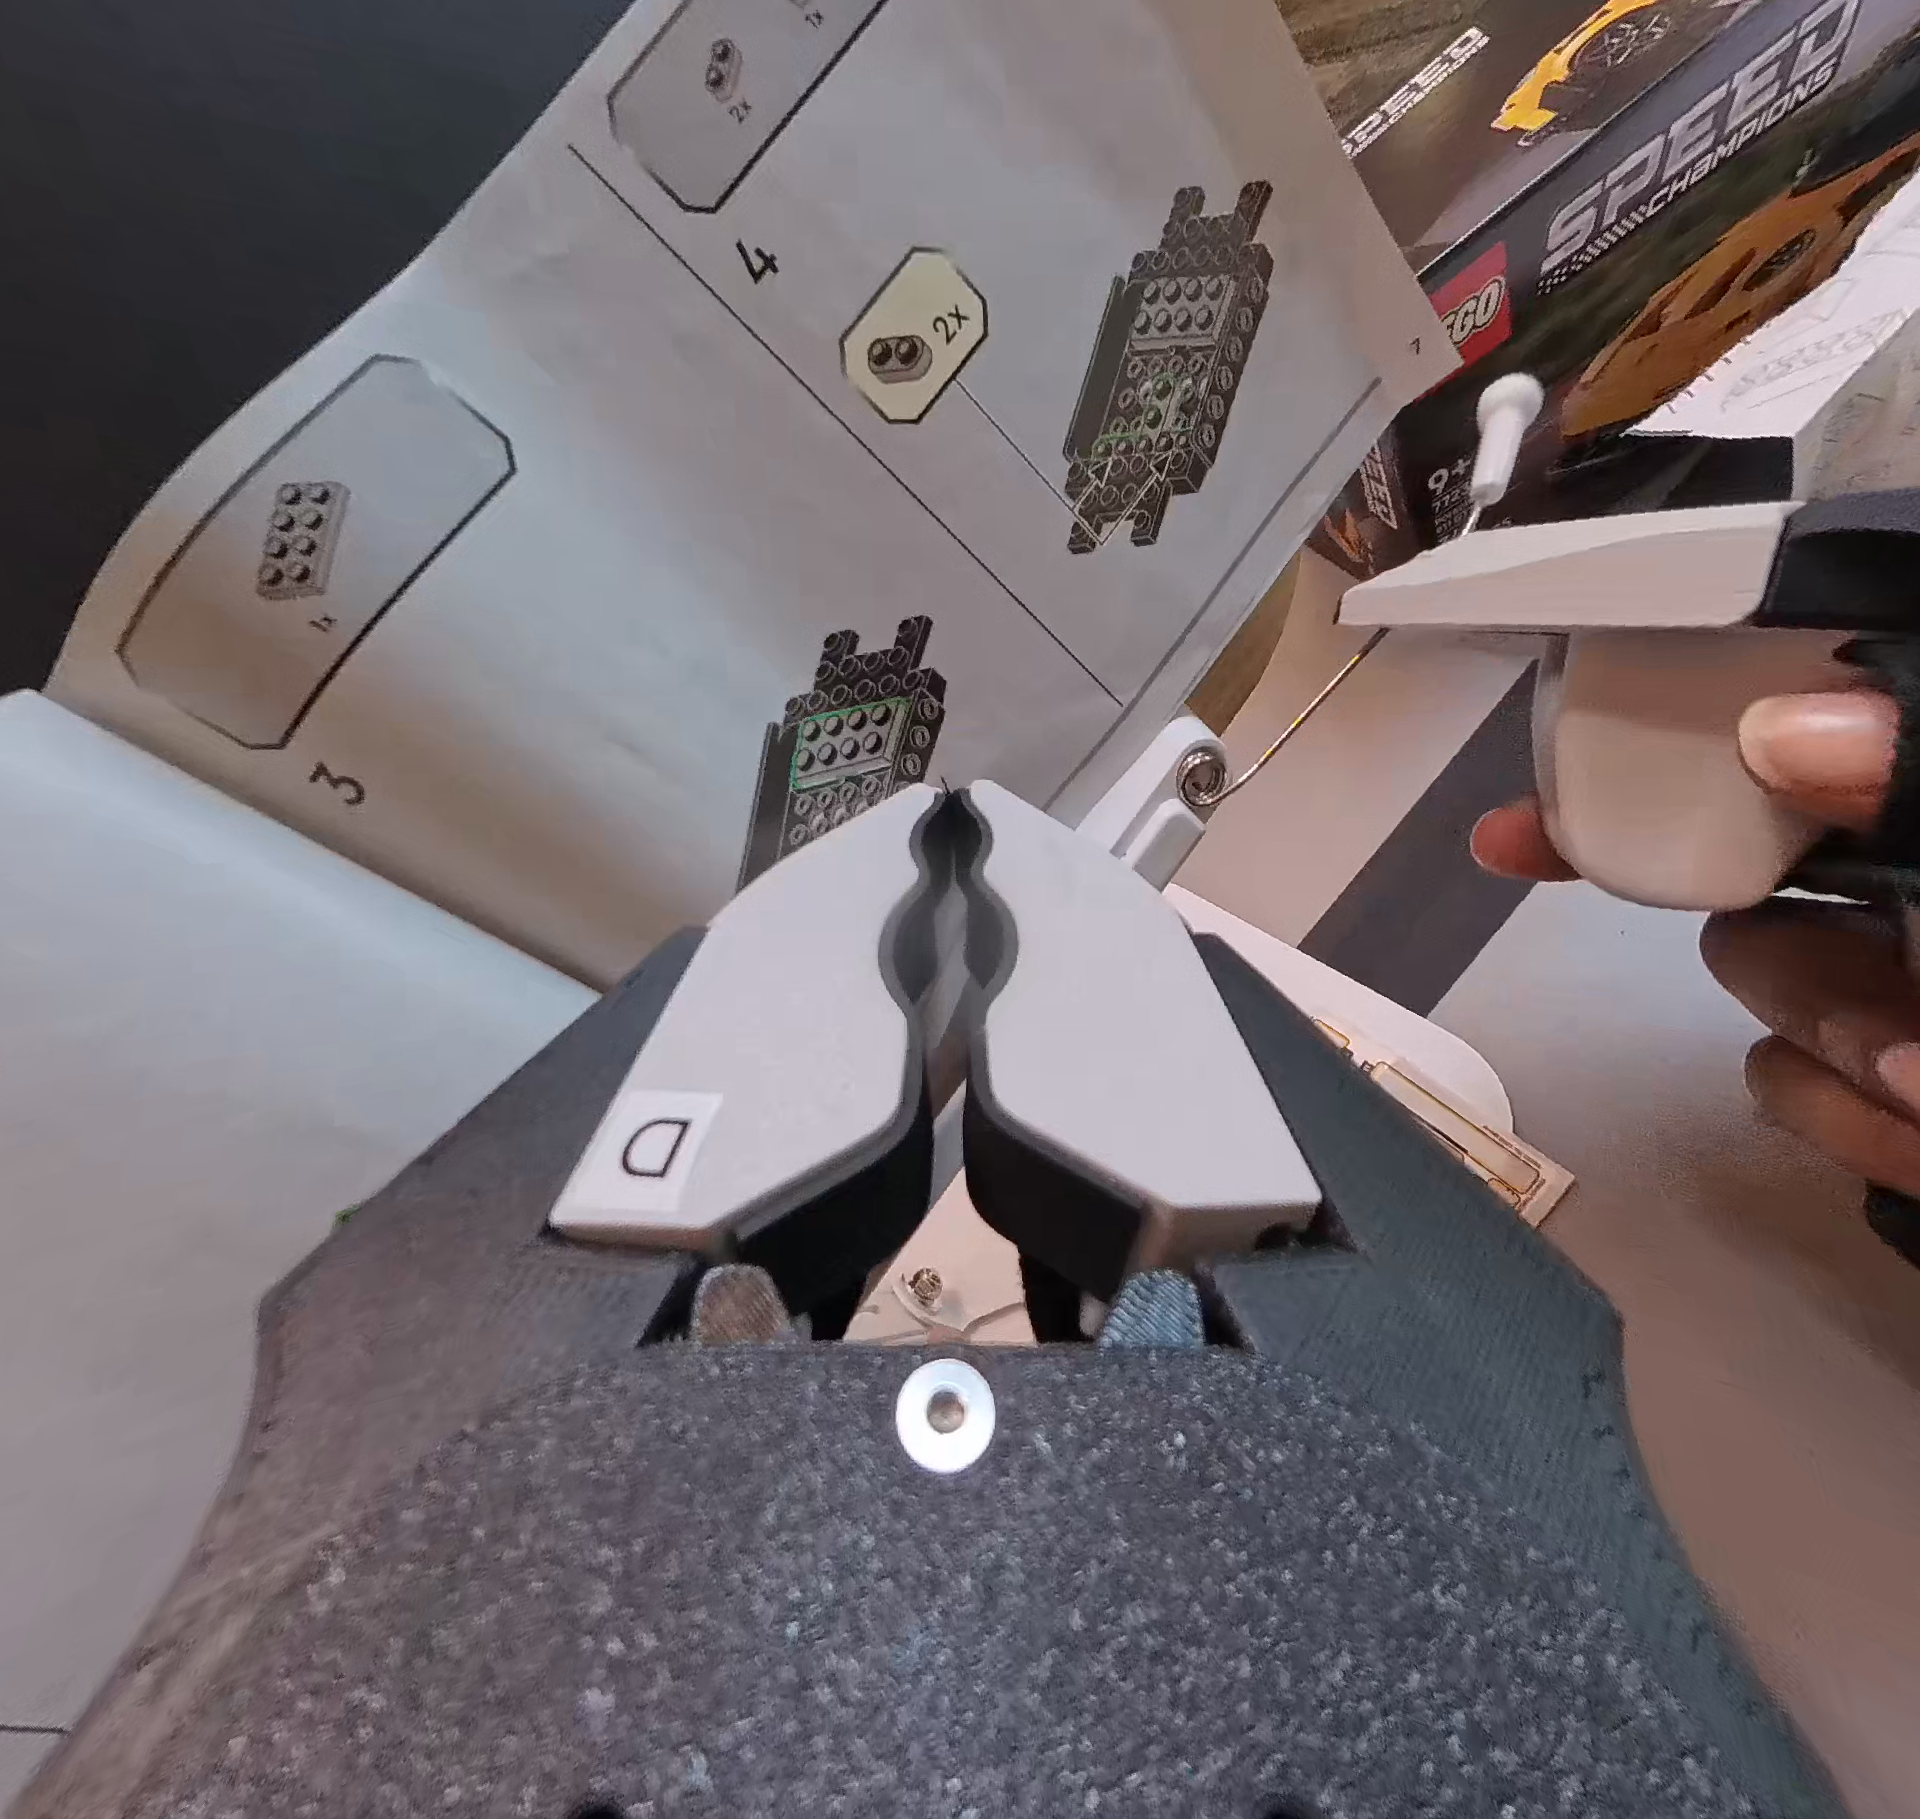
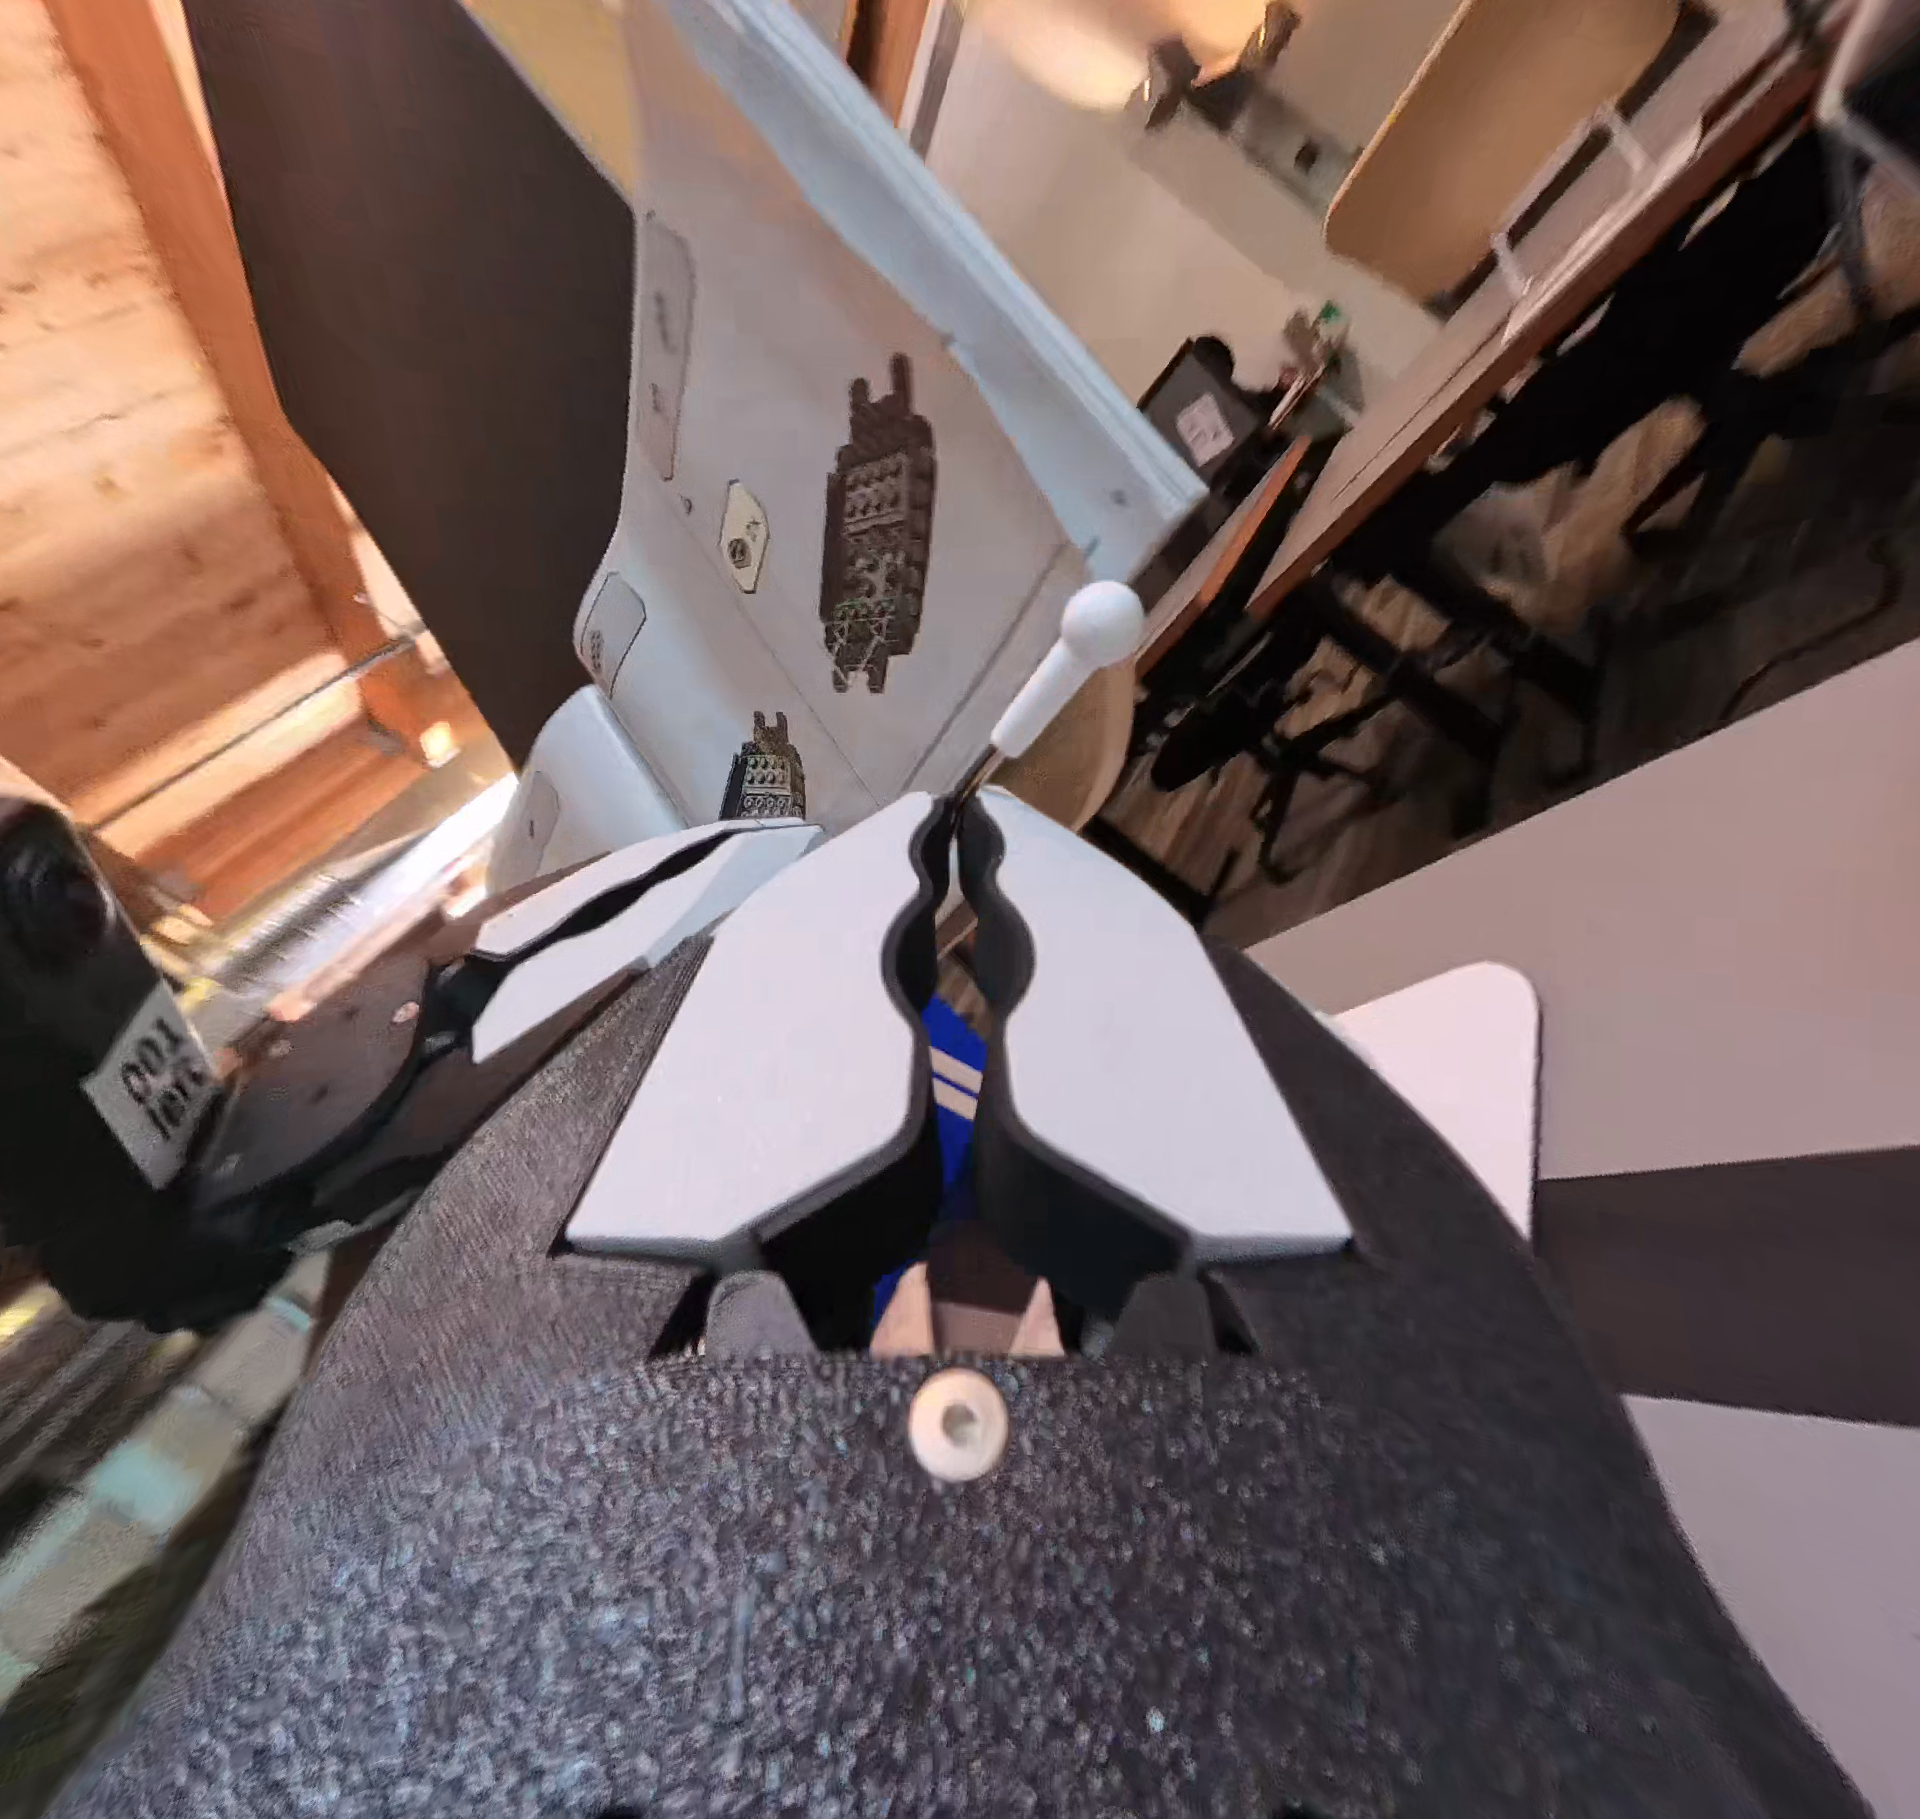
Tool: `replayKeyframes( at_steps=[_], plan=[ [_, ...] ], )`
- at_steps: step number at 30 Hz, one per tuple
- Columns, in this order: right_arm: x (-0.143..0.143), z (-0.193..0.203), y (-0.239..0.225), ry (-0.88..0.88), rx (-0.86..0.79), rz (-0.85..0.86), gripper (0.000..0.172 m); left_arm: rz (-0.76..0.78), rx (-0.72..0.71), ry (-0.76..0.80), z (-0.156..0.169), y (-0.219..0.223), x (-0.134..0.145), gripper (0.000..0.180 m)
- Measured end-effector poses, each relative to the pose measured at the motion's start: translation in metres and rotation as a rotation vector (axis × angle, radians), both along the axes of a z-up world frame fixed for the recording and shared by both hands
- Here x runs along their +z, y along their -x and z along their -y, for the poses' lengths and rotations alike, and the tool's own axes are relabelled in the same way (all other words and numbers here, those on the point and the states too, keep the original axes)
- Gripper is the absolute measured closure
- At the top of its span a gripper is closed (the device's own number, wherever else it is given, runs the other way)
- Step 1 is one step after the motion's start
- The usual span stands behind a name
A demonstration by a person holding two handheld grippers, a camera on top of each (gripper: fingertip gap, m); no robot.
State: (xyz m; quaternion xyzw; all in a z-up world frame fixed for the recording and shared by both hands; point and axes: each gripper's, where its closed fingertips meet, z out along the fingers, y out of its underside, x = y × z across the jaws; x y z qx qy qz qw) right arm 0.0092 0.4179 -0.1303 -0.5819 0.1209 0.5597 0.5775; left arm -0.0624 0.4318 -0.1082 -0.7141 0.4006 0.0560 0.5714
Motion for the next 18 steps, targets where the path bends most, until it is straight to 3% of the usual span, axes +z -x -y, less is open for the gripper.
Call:
replayKeyframes(
  at_steps=[4, 8, 16, 18],
  plan=[
    [0.013, 0.01, 0.003, -0.14, -0.122, 0.232, 0.17, -0.018, -0.004, 0.006, 0.004, 0.0, 0.0, 0.18],
    [0.032, 0.012, 0.016, -0.302, -0.192, 0.642, 0.169, 0.013, -0.029, 0.027, 0.006, 0.001, 0.0, 0.18],
    [0.039, 0.003, 0.066, -0.606, -0.142, 1.505, 0.17, 0.081, -0.09, 0.04, 0.008, -0.001, 0.0, 0.18],
    [0.036, 0.001, 0.073, -0.672, -0.094, 1.586, 0.17, 0.073, -0.101, 0.063, 0.009, 0.004, -0.004, 0.18]
  ],
)
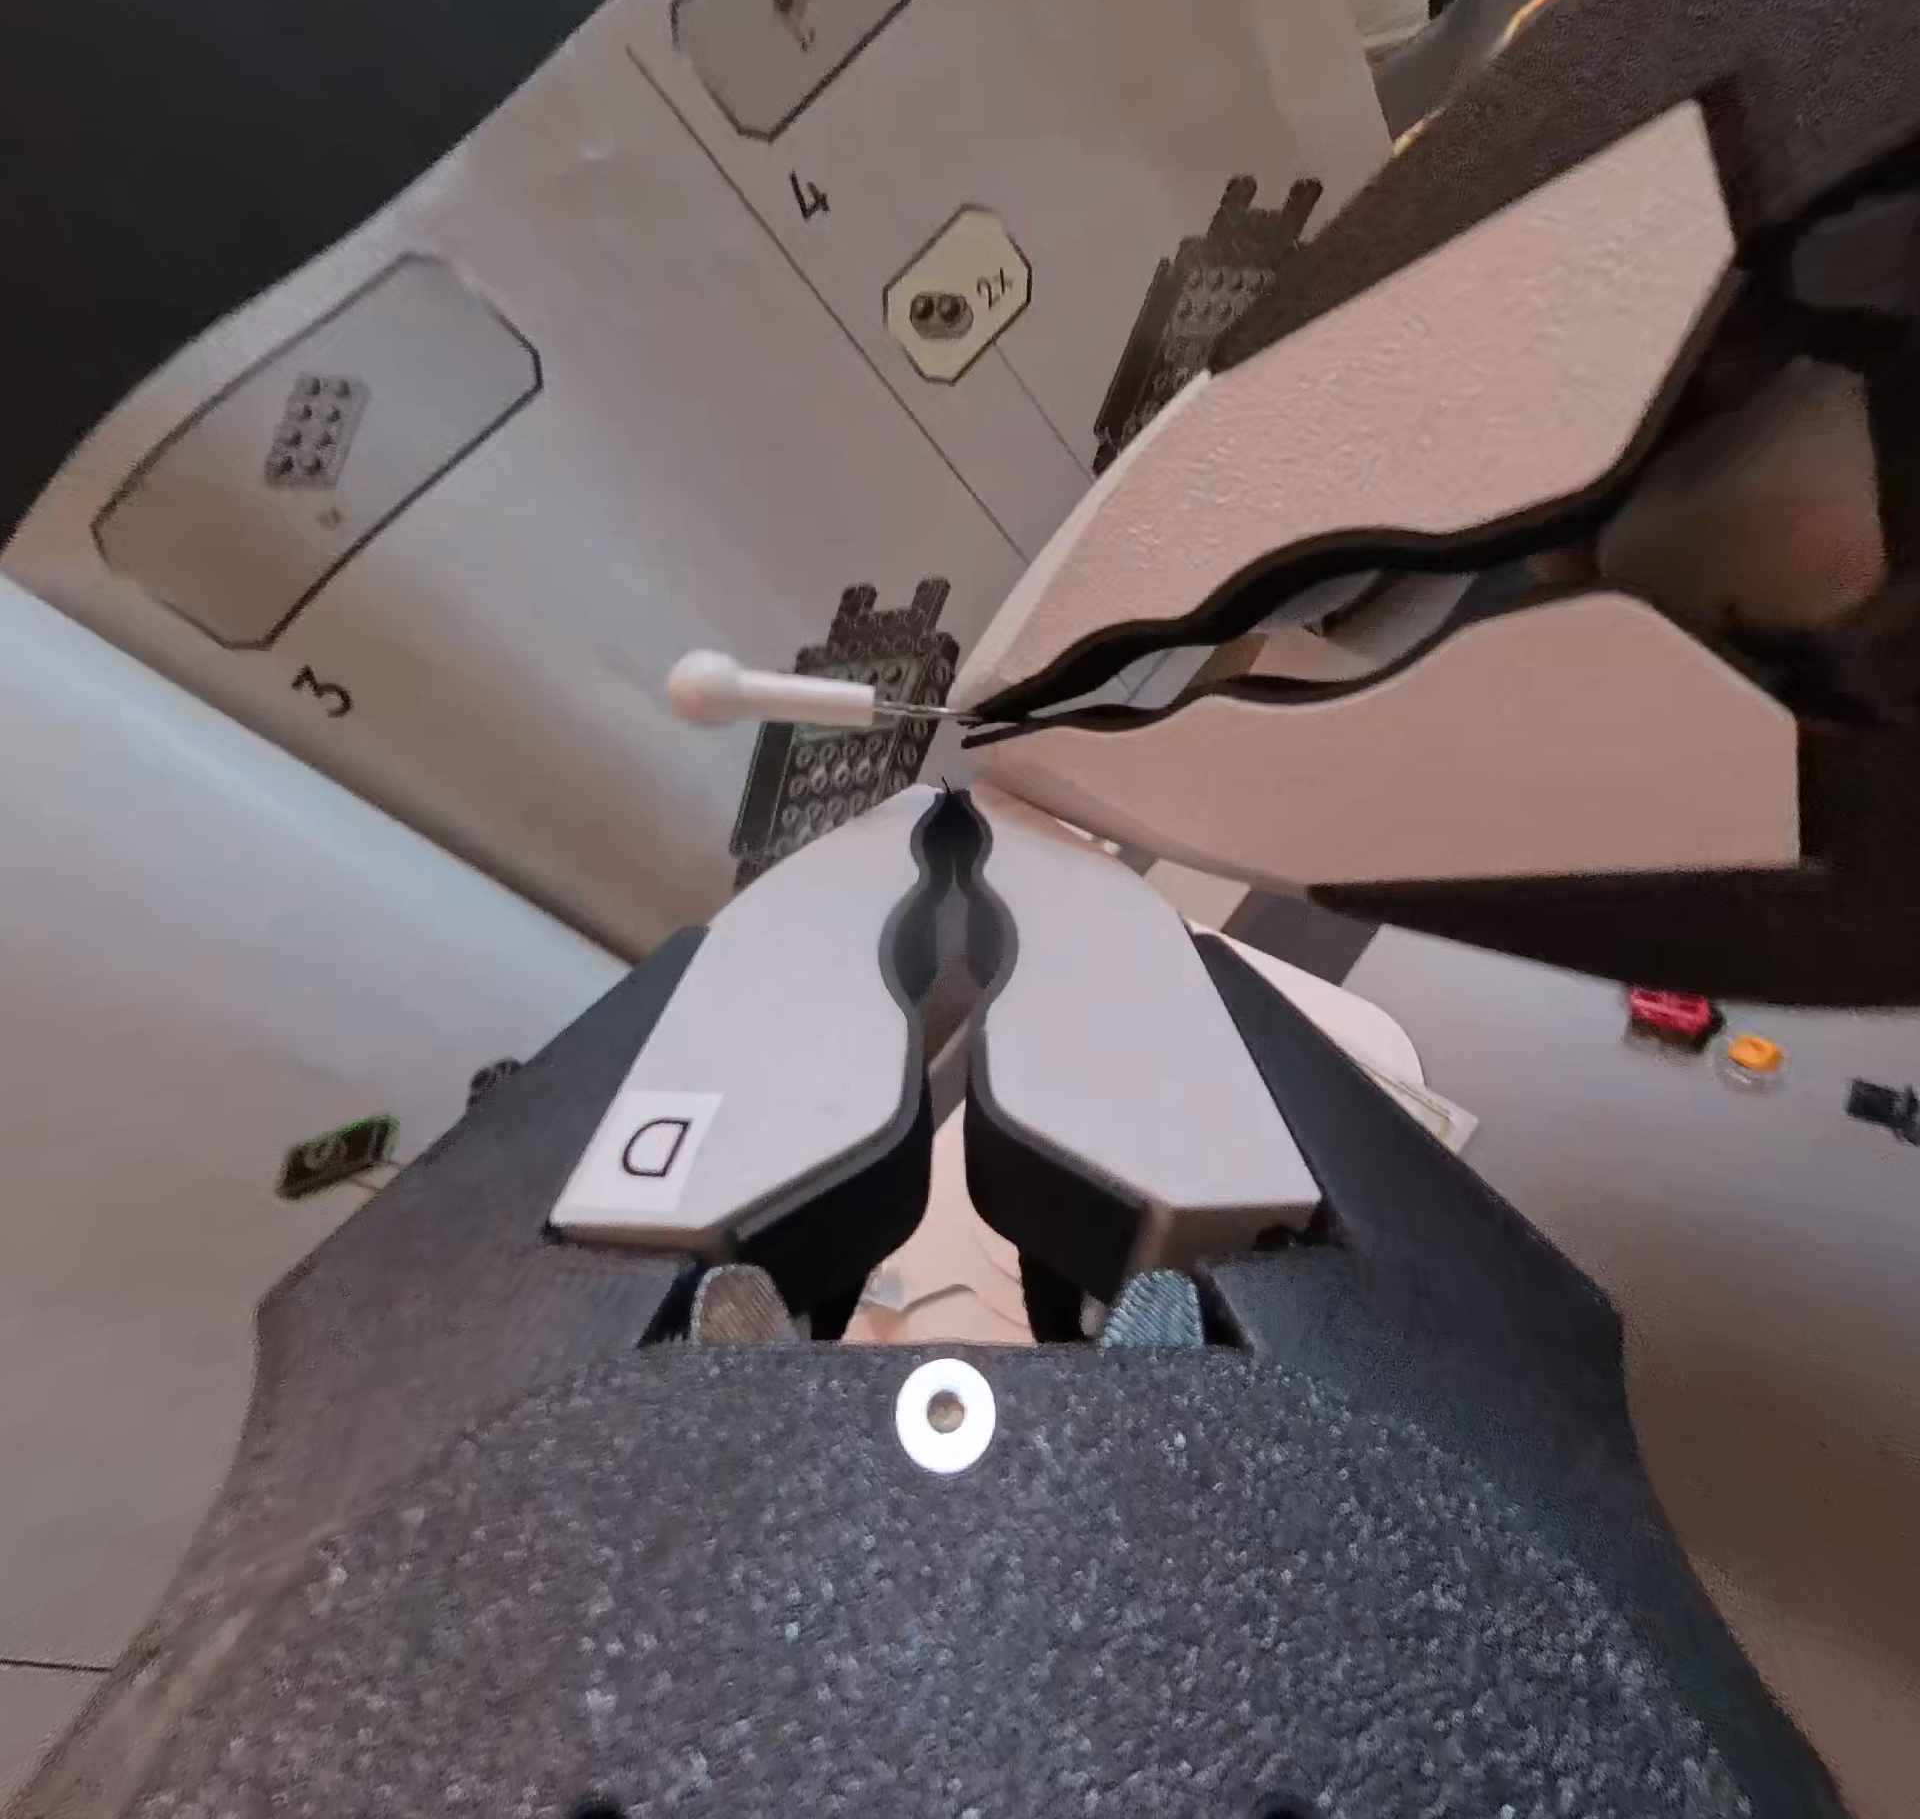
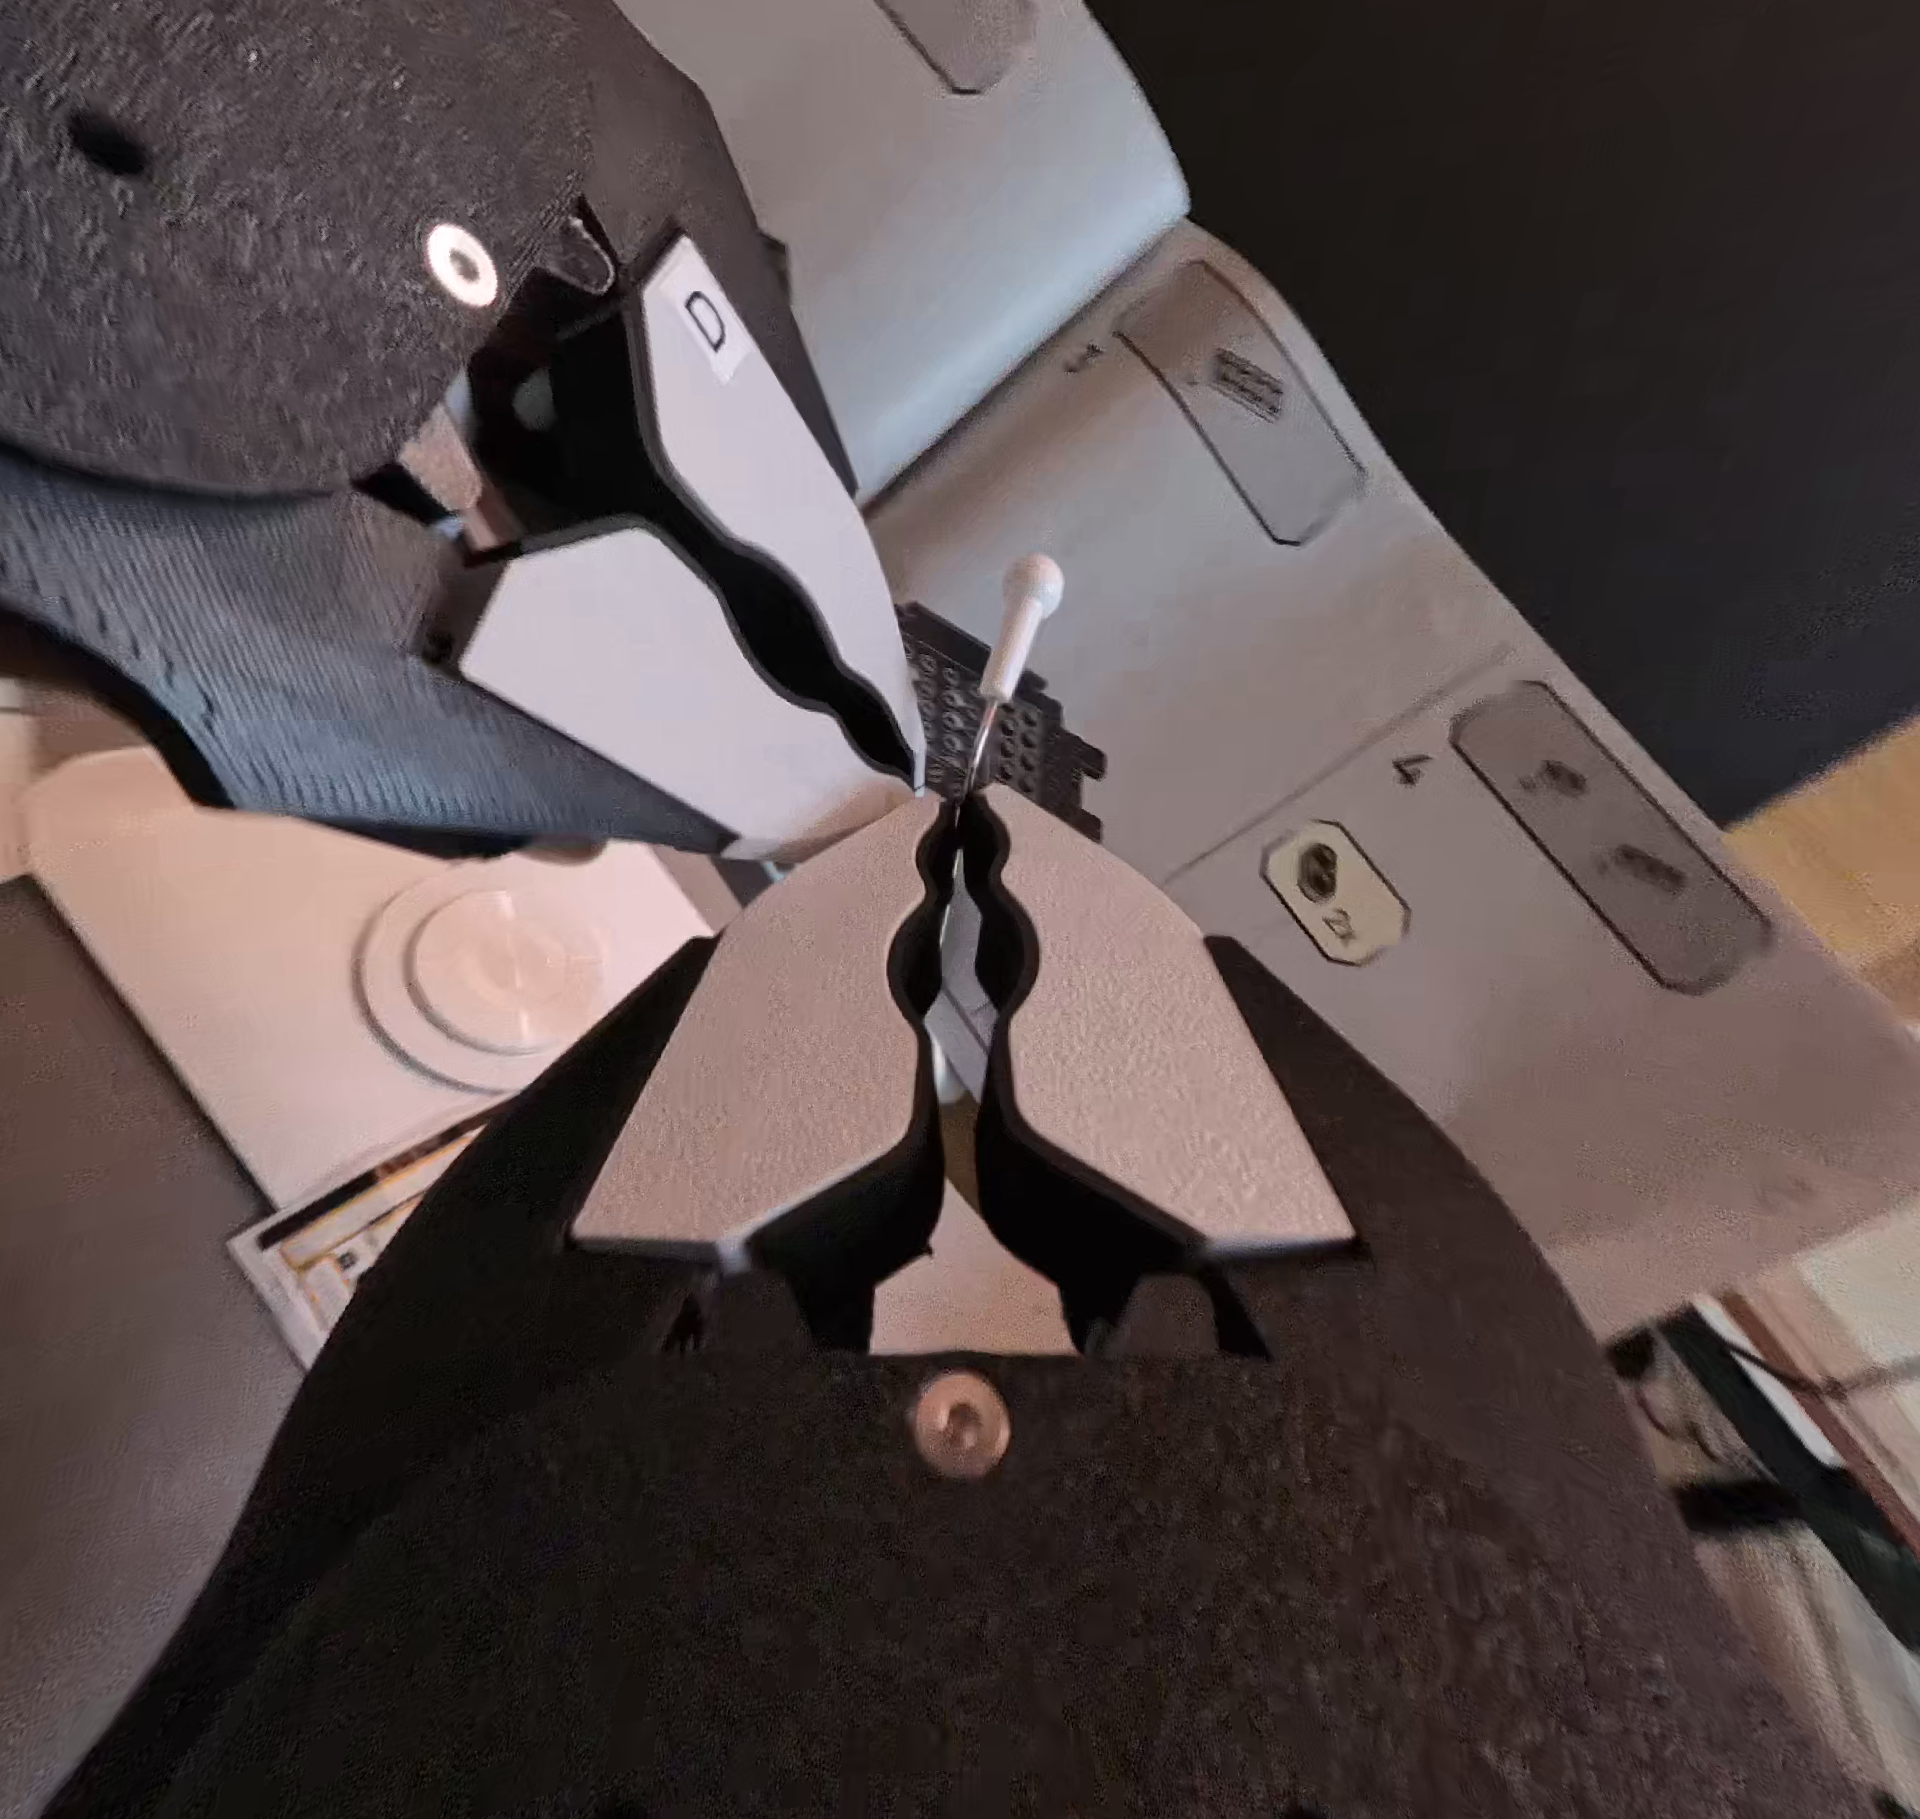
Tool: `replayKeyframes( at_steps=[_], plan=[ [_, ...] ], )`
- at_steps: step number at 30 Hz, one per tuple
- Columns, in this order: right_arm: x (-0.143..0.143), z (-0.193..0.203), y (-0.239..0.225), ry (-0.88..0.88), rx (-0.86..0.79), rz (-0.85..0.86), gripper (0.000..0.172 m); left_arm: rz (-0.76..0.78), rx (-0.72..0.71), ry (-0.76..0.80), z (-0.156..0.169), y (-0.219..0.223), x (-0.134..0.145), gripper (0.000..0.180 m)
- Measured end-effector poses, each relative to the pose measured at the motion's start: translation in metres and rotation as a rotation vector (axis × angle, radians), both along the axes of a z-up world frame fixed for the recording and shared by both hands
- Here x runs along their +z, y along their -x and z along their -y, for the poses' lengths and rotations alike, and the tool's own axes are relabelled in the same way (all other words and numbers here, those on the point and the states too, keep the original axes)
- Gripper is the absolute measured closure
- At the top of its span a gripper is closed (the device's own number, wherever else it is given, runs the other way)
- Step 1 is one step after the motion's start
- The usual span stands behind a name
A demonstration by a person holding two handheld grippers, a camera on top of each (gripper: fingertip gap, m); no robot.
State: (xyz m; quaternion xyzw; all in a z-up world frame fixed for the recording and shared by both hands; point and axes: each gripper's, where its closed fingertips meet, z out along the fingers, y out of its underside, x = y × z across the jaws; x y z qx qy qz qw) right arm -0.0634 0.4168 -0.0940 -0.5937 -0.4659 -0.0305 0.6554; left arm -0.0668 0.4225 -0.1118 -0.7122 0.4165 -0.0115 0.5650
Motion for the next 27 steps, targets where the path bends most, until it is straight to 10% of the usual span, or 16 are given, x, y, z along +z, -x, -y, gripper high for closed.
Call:
replayKeyframes(
  at_steps=[14, 27],
  plan=[
    [-0.024, 0.004, 0.021, -0.198, 0.059, 0.399, 0.171, 0.195, 0.158, 0.006, 0.014, 0.076, 0.001, 0.18],
    [0.003, 0.088, -0.013, 0.027, 0.098, -0.145, 0.135, 0.318, 0.194, -0.015, 0.056, 0.095, 0.009, 0.18]
  ],
)
